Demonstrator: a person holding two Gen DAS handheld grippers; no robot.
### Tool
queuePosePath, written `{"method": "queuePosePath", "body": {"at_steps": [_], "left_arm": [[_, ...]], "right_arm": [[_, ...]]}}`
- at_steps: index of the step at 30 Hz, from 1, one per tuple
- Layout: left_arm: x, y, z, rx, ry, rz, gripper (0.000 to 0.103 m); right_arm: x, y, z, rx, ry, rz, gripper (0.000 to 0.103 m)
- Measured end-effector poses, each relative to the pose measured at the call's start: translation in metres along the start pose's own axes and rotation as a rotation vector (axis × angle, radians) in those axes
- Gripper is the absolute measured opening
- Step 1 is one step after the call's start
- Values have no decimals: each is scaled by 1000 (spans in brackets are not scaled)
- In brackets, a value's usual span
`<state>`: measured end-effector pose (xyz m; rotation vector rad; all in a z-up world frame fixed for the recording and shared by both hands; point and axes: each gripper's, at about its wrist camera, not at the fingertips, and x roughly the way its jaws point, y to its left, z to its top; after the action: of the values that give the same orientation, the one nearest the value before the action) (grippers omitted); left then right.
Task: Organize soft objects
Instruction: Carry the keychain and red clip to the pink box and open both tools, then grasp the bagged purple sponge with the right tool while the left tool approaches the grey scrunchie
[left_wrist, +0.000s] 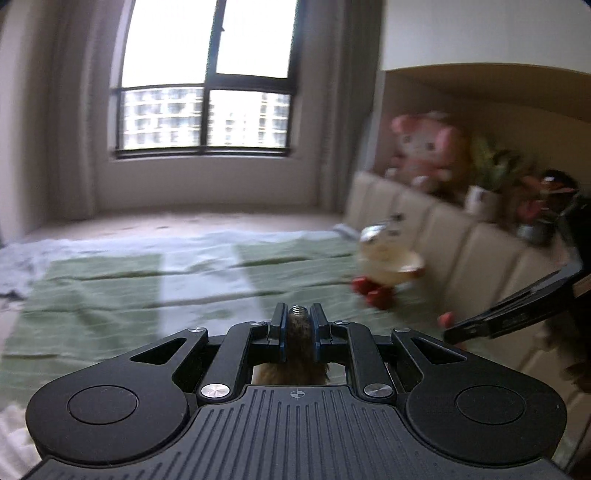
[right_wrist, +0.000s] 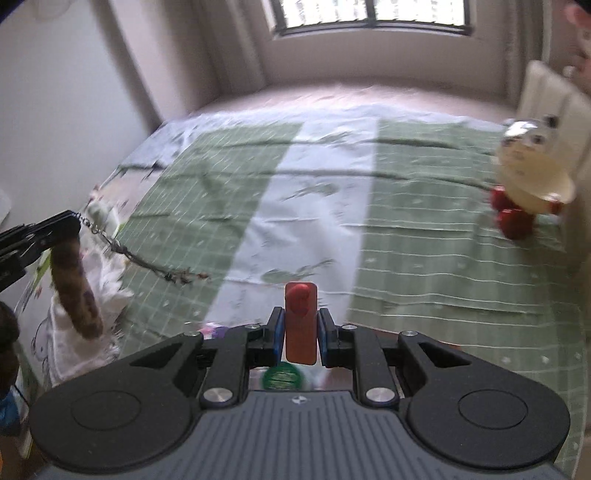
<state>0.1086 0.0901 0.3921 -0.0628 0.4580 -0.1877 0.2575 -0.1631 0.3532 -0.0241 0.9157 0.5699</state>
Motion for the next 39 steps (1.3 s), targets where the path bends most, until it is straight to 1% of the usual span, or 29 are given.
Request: {"method": "queuePosePath", "body": {"at_steps": [5,8,10,11,14,16,17,18,19,21,22,25,27,29,31,33,35,36,37,38,39], "left_arm": [[27,-55,8,9,14,-123,15],[43,-83,7,17,29,-168,15],[57,-98,2,4,48,-206,15],[67,-104,-2,-12,59,-229,15],[96,-107,-14,-85,85,-273,17],[124,-105,-23,-127,138,-292,18],[138,-105,-29,-132,170,-285,18],[146,-104,-35,-133,177,-276,18],[150,-101,-42,-136,164,-271,18],[159,-96,-57,-158,140,-270,18],[164,-92,-64,-181,142,-268,18],[167,-73,-85,-242,163,-254,18],[158,-58,-99,-231,165,-229,18],[141,-38,-117,-215,155,-195,18],[120,-16,-133,-223,152,-154,18],[97,14,-151,-253,137,-96,18],[75,43,-168,-292,128,-24,18],[65,56,-176,-308,132,5,18],[56,69,-186,-322,151,31,18],[50,79,-195,-331,178,53,18],[45,88,-207,-340,216,73,18]], "right_arm": [[-35,-44,-23,33,-46,-18,18],[-45,-64,-37,72,-67,0,18],[-46,-77,-48,102,-77,18,18],[-43,-83,-54,123,-81,28,18],[-24,-100,-74,210,-90,58,18],[-1,-108,-85,260,-84,61,19],[11,-111,-89,274,-77,70,19],[23,-116,-95,290,-68,73,21],[31,-118,-101,297,-61,64,28],[44,-122,-117,316,-54,14,38],[47,-122,-126,326,-49,-10,40],[60,-115,-163,323,-5,-55,41],[69,-104,-189,288,39,-91,41],[81,-88,-214,231,90,-129,41],[91,-69,-232,167,128,-148,41],[102,-44,-245,100,156,-141,41],[114,-18,-250,50,171,-115,41],[119,-3,-251,29,173,-97,43],[122,9,-250,13,168,-84,52],[126,23,-248,-7,154,-74,57],[132,40,-247,-44,128,-60,65]]}}
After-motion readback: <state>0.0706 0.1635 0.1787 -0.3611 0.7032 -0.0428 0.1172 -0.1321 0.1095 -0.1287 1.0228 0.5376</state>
